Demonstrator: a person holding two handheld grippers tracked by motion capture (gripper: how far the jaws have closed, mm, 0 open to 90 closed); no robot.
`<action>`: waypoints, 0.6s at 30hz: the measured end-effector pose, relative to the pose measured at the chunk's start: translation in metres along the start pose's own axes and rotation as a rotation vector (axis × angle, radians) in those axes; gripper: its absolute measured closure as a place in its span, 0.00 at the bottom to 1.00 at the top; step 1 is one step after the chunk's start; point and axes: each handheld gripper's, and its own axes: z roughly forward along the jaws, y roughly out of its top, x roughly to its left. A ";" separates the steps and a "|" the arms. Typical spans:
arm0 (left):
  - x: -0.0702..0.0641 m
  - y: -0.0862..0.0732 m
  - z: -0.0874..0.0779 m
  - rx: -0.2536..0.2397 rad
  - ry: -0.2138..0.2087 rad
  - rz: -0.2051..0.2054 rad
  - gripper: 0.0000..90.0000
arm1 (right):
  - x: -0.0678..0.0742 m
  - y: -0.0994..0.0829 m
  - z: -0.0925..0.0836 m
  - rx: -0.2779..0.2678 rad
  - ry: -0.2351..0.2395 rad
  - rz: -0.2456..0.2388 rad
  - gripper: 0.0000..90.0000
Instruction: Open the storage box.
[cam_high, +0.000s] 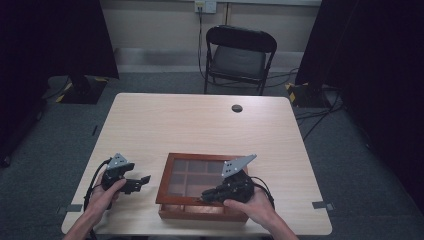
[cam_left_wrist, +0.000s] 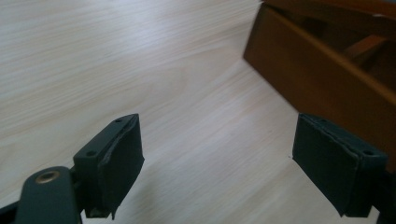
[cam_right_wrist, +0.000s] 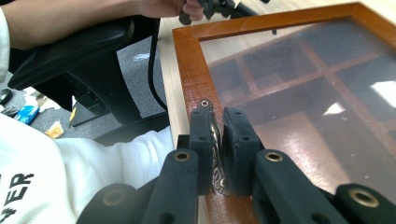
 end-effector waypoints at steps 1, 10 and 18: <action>-0.002 0.001 0.000 -0.003 -0.002 0.009 0.17 | 0.000 0.003 -0.002 0.001 -0.003 -0.005 0.92; -0.015 0.006 0.001 -0.037 -0.057 0.025 0.18 | -0.002 0.022 -0.013 -0.002 -0.004 -0.019 0.92; -0.033 0.009 0.001 -0.062 -0.105 0.086 0.17 | -0.003 0.029 -0.018 -0.003 -0.004 -0.023 0.93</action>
